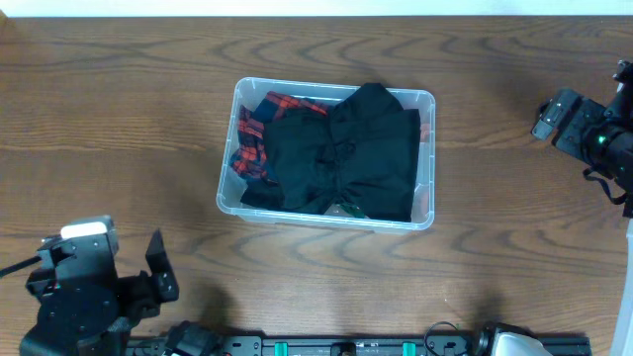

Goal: Pack container

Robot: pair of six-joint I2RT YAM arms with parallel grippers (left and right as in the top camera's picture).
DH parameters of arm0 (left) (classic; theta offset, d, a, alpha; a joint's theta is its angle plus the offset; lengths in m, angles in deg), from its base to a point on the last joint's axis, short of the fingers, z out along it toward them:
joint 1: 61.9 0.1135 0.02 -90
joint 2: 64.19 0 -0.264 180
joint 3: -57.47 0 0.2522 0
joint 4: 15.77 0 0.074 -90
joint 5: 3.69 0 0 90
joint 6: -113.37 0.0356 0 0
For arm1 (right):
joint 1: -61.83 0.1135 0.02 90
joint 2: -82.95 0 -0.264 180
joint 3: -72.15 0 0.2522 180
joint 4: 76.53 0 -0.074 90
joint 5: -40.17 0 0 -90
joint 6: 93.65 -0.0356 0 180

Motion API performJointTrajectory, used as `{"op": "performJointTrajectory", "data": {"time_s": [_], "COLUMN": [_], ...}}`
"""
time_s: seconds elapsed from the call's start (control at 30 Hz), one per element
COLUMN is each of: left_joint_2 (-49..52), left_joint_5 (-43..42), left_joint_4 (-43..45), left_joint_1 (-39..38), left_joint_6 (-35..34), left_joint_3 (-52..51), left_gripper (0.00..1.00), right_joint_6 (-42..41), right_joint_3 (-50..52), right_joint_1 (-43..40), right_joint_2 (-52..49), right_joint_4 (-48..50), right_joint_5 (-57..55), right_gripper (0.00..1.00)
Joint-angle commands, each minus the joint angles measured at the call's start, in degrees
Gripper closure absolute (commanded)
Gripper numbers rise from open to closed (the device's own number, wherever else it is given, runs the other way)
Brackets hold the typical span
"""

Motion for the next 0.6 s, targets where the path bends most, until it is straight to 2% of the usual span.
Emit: {"op": "performJointTrajectory", "data": {"time_s": [0.0, 0.1, 0.4, 0.57], "left_joint_2": [-3.39, -6.62, -20.17, -26.53], "left_joint_5": [-5.68, -11.37, -20.65, -22.58], "left_joint_4": [6.62, 13.57, 29.77, 34.07], "left_joint_1": [4.50, 8.20, 15.61, 17.00], "left_joint_6": [11.06, 15.45, 15.54, 15.54], "left_joint_3": [-5.70, -12.11, -35.06, -45.13], "left_gripper": [0.02, 0.02, 0.02, 0.02], "right_joint_6": [-0.20, -0.20, -0.20, -0.20], "right_joint_3": [0.00, 0.00, 0.00, 0.00], "right_joint_1": [-0.24, -0.24, -0.24, -0.24], "right_joint_2": [-0.15, -0.15, -0.15, -0.15], "right_joint_4": [-0.07, -0.09, -0.09, -0.07], "right_joint_5": [0.04, 0.04, 0.04, 0.04], "right_gripper": [0.01, 0.01, 0.01, 0.01]}}
